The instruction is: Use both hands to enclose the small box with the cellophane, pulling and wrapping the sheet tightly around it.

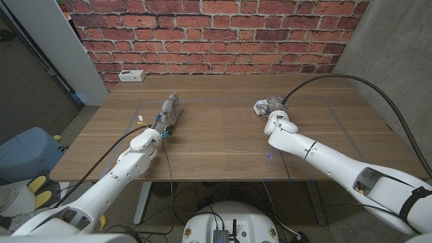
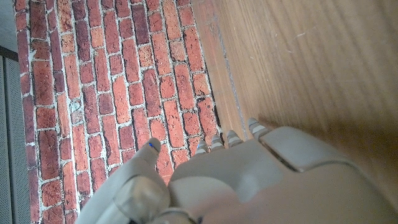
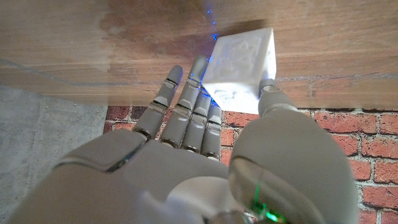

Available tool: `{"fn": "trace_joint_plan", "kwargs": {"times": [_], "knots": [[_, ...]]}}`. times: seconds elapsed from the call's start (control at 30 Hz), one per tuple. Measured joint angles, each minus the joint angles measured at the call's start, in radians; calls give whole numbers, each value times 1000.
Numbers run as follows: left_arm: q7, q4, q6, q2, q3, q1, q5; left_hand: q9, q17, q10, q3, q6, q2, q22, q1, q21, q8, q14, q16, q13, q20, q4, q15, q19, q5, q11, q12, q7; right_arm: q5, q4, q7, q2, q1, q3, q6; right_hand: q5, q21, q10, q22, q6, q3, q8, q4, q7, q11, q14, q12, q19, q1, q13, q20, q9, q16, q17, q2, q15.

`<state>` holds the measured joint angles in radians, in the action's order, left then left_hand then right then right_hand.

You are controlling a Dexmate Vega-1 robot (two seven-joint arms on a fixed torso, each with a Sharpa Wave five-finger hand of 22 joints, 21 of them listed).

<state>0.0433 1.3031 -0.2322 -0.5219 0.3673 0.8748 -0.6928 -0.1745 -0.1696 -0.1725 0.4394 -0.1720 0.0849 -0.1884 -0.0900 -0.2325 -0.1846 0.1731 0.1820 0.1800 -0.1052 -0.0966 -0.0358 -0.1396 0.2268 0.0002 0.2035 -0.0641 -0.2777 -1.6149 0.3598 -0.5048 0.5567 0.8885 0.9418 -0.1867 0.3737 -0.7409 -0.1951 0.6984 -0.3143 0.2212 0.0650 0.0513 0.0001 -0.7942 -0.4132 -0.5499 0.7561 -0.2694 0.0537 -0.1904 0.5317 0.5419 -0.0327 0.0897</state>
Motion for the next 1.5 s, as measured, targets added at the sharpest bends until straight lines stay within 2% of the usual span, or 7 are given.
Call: {"fn": "trace_joint_plan", "kwargs": {"times": [0.1, 0.4, 0.8, 1.1, 1.17, 1.33, 1.5], "knots": [[-1, 6, -2, -2, -1, 5, 0, 0, 0, 0, 0, 0, 0, 0, 0, 0, 0, 0, 0, 0, 0, 0, 0, 0, 0, 0, 0, 0, 8, -12, -7, -7, 0, 2, 11, -7, -4, 23, 0, -15, 19, -18, -7, 24, 0, 12, 17, 5, -27, 5, 5, 0, -11, -5, 26, -2], [-2, 20, -5, -10, -3, 18, 0, 0, 0, 0, 0, 0, 0, 0, 0, 0, 0, 0, 0, 0, 0, 0, 0, 0, 0, 0, 0, 0, 30, -62, -11, -30, 21, -10, 27, -19, -15, 69, 0, -94, 61, -37, -41, 17, 11, 37, 47, 27, -107, 10, 27, -3, -26, -6, 56, -8], [14, 27, -11, -17, -4, 23, -1, 0, 0, 0, -1, 0, 5, 0, -5, 0, 0, 0, 0, 0, 0, 5, 0, 0, 0, 0, 0, 0, 47, -130, 5, -55, 47, -27, 50, -50, -45, 304, 0, -325, 81, -48, -21, 19, -7, 208, 165, 84, -114, 14, 48, 0, -115, -19, 62, -32], [21, 25, -16, -24, -4, 23, 4, 0, 0, 0, 3, 0, 9, 0, -9, 0, 0, 0, 0, 0, 0, 9, 0, 0, 0, 0, 0, 0, 77, -174, 22, -71, 84, -62, 59, -50, -53, 326, 0, -347, 97, -35, -37, 6, 3, 250, 178, 93, -158, 19, 57, 0, -141, -31, 54, -36], [12, 25, -19, -24, -4, 23, 20, 0, 0, 0, 6, 0, 18, 0, -19, 3, 0, 0, 0, 0, 0, 23, 0, 0, 0, 0, 0, 0, 77, -180, 22, -74, 95, -73, 59, -50, -53, 309, 0, -322, 93, -25, -41, -1, 17, 247, 178, 93, -162, 19, 57, 0, -144, -39, 49, -39], [-27, 49, -26, -51, 17, 24, 95, 0, 0, 0, 30, 2, 13, 2, -96, 8, -19, 0, 0, 4, 7, 87, 0, 7, -12, 0, 4, 0, 104, -206, 88, -83, 148, -117, -34, -54, -53, 266, 0, -270, 62, -14, -11, -10, 15, 220, 165, 83, -118, 23, 47, 0, -144, -53, 5, -36], [-60, 79, -18, -80, 37, 18, 175, 0, 0, 0, 43, 27, 10, 2, -130, 12, -20, 0, 0, 4, 7, 121, 0, 7, -21, 0, 4, 2, 108, -235, 123, -94, 189, -145, -70, -54, -48, 251, 0, -246, 41, -6, 10, -4, 12, 215, 161, 73, -79, 23, 48, 0, -151, -60, -10, -34]]}}
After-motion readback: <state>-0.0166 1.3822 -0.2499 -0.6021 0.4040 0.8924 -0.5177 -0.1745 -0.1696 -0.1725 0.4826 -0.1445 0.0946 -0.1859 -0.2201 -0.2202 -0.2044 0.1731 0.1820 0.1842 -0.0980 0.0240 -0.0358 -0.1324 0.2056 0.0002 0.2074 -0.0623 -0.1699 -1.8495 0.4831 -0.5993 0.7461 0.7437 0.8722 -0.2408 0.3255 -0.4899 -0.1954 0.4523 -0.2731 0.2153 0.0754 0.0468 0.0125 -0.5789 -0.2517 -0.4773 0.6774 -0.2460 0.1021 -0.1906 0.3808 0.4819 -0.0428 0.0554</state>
